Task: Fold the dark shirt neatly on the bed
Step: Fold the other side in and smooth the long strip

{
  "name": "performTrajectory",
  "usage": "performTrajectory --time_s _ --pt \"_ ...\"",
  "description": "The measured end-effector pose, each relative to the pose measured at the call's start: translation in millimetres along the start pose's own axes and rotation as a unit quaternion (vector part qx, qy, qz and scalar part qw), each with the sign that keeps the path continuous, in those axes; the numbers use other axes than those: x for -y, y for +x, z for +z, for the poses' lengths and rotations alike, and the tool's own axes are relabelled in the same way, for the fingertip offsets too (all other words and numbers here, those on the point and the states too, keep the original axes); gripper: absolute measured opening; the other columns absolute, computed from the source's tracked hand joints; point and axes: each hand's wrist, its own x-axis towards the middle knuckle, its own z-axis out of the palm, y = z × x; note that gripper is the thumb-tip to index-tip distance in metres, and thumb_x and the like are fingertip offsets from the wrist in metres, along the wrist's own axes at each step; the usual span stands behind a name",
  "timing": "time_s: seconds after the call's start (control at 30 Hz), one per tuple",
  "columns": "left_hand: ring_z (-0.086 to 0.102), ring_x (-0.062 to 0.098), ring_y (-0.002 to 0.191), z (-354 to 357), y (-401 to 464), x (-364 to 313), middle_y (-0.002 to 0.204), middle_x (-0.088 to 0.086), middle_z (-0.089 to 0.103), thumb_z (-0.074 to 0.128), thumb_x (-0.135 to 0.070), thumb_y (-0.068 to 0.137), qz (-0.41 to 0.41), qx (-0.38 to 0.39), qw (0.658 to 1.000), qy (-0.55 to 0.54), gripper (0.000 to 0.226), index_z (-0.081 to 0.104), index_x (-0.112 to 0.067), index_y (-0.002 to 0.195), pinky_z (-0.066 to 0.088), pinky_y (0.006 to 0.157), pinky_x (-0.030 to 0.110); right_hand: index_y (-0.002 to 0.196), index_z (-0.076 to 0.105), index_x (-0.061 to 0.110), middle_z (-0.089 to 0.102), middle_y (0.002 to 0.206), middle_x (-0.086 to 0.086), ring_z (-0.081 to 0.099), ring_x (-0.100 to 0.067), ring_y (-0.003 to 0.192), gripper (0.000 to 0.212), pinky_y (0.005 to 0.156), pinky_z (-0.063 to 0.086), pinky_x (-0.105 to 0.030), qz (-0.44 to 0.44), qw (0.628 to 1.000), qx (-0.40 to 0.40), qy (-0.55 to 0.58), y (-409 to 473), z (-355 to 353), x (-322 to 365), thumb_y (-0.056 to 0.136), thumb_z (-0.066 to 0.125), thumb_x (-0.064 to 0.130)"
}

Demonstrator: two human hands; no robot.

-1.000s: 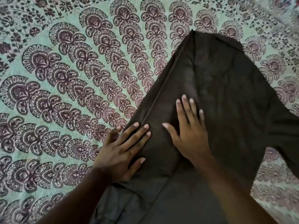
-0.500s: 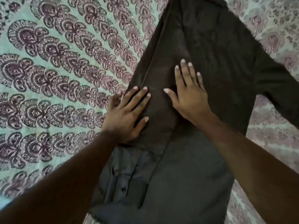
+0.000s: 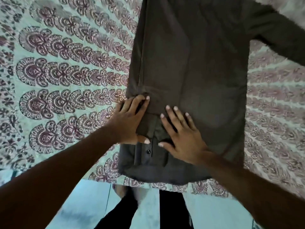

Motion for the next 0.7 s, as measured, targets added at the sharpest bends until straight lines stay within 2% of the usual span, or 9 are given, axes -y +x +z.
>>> performTrajectory --time_s 0.1,0.17,0.2,0.27,0.3,0.37,0.43,0.5,0.7 --pt "0.011 0.038 0.153 -13 3 -9 0.169 0.012 -0.007 0.062 -0.095 0.059 -0.026 0.066 0.997 0.011 0.153 -0.016 -0.016 0.164 0.017 0.125 0.056 0.166 0.022 0.018 0.004 0.175 -0.012 0.006 -0.033 0.162 0.088 0.125 0.021 -0.060 0.007 1.000 -0.007 0.027 -17 3 12 0.099 0.039 0.072" --pt "0.009 0.037 0.155 -26 3 -19 0.168 0.012 -0.009 0.069 -0.088 0.063 -0.037 0.098 0.994 0.019 0.150 -0.017 -0.015 0.163 0.017 0.127 0.055 0.163 0.033 0.018 0.014 0.174 -0.011 0.016 -0.033 0.160 0.080 0.124 0.028 -0.057 0.011 0.998 -0.017 0.056 -18 0 14 0.099 0.042 0.067" --pt "0.012 0.038 0.154 -32 3 -24 0.168 0.013 -0.004 0.072 -0.082 0.064 -0.044 0.099 0.994 0.020 0.146 -0.010 -0.015 0.164 0.021 0.126 0.054 0.157 0.045 0.017 0.026 0.171 -0.011 0.027 -0.032 0.157 0.072 0.120 0.038 -0.054 0.013 0.996 -0.041 0.080 -16 -4 13 0.100 0.047 0.061" --pt "0.026 0.041 0.146 -43 4 -36 0.163 0.015 0.014 0.074 -0.068 0.071 -0.067 0.070 0.995 0.016 0.123 0.013 -0.015 0.163 0.033 0.118 0.056 0.136 0.067 0.014 0.054 0.155 -0.009 0.056 -0.028 0.139 0.050 0.102 0.056 -0.044 0.046 0.977 -0.133 0.158 -12 -10 6 0.097 0.060 0.043" --pt "0.033 0.043 0.139 -48 6 -44 0.157 0.016 0.024 0.073 -0.061 0.075 -0.079 0.036 0.996 0.004 0.106 0.027 -0.015 0.158 0.038 0.113 0.057 0.128 0.072 0.012 0.063 0.145 -0.007 0.065 -0.026 0.129 0.040 0.096 0.058 -0.039 0.081 0.956 -0.181 0.214 -9 -15 0 0.095 0.065 0.035" --pt "0.042 0.044 0.128 -57 15 -64 0.148 0.016 0.038 0.070 -0.047 0.082 -0.095 -0.045 0.993 -0.050 0.072 0.048 -0.014 0.142 0.043 0.104 0.059 0.118 0.076 0.009 0.073 0.128 -0.007 0.071 -0.020 0.113 0.029 0.095 0.057 -0.029 0.134 0.903 -0.248 0.325 -5 -29 -19 0.095 0.067 0.024" --pt "0.050 0.041 0.123 -65 31 -88 0.140 0.013 0.047 0.066 -0.039 0.087 -0.080 -0.087 0.985 -0.124 0.052 0.058 -0.012 0.130 0.048 0.100 0.057 0.111 0.077 0.006 0.076 0.113 -0.008 0.071 -0.007 0.097 0.022 0.086 0.054 -0.014 0.169 0.854 -0.283 0.403 -5 -43 -45 0.095 0.068 0.017" --pt "0.059 0.038 0.118 -75 57 -116 0.134 0.009 0.053 0.062 -0.034 0.089 -0.062 -0.106 0.973 -0.197 0.045 0.061 -0.011 0.128 0.053 0.096 0.054 0.109 0.076 0.005 0.075 0.104 -0.007 0.071 -0.004 0.087 0.019 0.077 0.056 -0.013 0.184 0.823 -0.302 0.445 -10 -57 -78 0.094 0.068 0.014" --pt "0.068 0.030 0.106 -103 167 -205 0.123 0.006 0.064 0.056 -0.026 0.088 -0.019 -0.156 0.946 -0.282 0.039 0.067 -0.011 0.122 0.057 0.089 0.045 0.107 0.075 0.006 0.074 0.099 -0.003 0.072 -0.012 0.087 0.017 0.076 0.058 -0.023 0.209 0.812 -0.330 0.433 -43 -72 -189 0.095 0.065 0.012"
